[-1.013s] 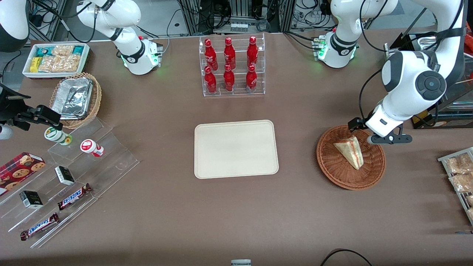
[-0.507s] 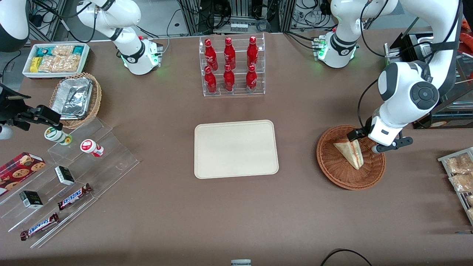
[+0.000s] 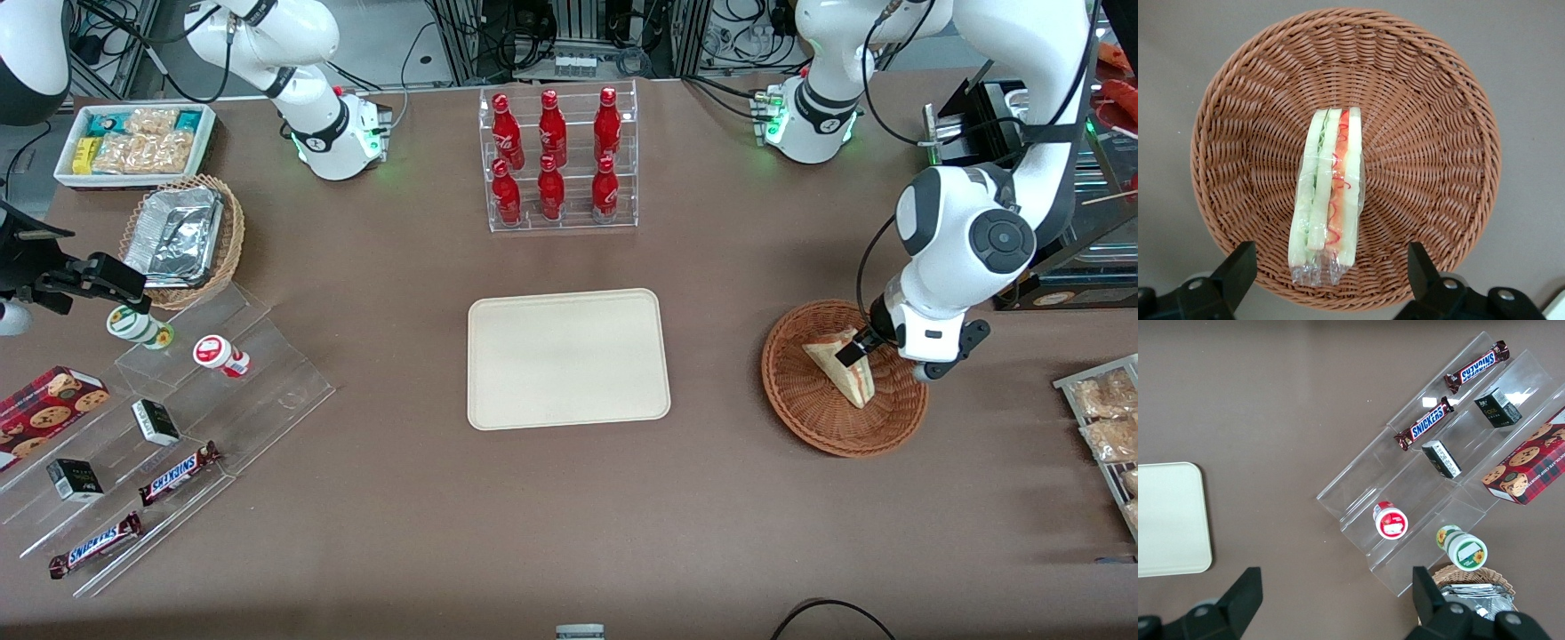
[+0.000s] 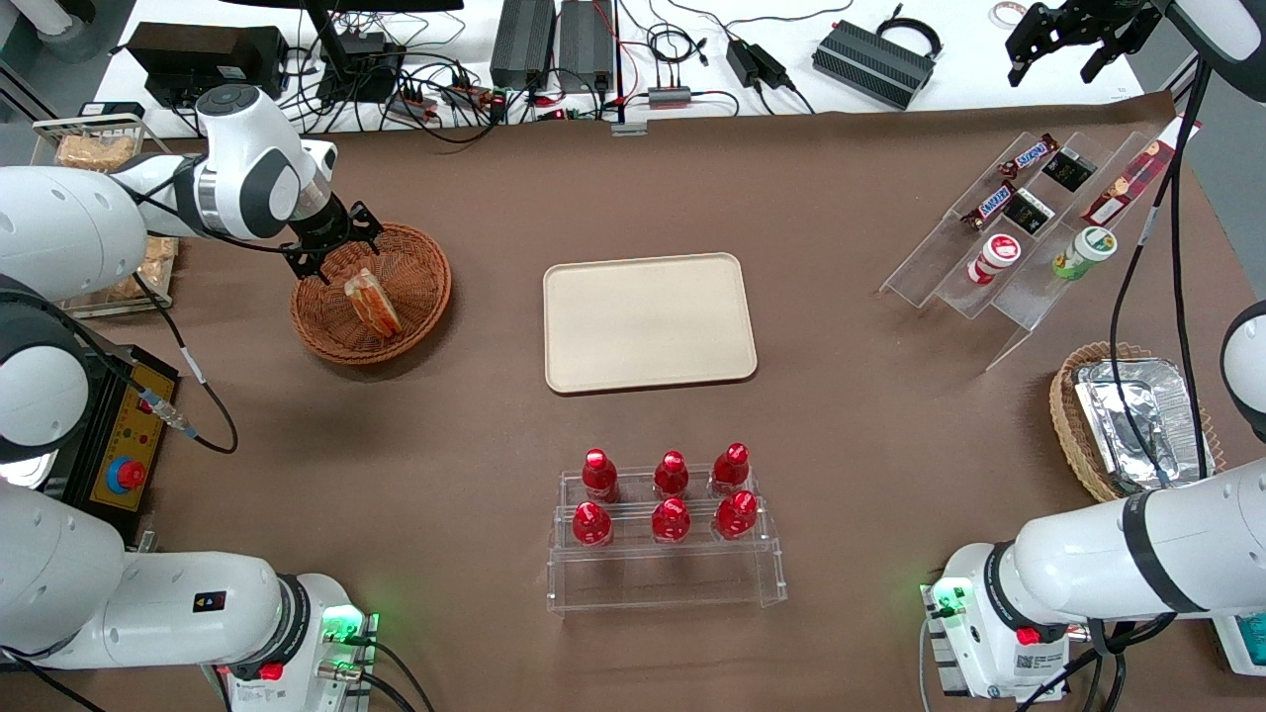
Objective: Place sandwich from basket to tray
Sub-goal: 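Lower the open left gripper around the sandwich's upright edge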
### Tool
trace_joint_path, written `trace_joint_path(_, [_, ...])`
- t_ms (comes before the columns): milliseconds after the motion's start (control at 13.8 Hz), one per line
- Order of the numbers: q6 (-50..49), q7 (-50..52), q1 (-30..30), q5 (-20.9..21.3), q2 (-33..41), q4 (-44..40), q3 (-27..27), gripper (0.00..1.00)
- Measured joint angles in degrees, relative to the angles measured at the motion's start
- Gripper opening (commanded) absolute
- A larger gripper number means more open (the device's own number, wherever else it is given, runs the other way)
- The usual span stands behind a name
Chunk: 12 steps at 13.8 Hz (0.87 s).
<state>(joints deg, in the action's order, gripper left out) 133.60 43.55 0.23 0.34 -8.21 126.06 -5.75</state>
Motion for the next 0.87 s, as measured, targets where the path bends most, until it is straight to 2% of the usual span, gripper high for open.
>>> trace_joint_path(362, [0.68,0.13,-0.04,2.87,-2.97,0.22,-0.03,1.0])
trace_joint_path(724, [2.14,0.48,-0.05,2.95,-5.97,0.25,-0.04,1.0])
trace_joint_path(796, [2.29,0.63,-0.05,2.95,-6.39,0.25,-0.04,0.95])
trace_joint_path(868, [2.36,0.81,-0.05,2.95,-6.72,0.26,-0.04,0.54])
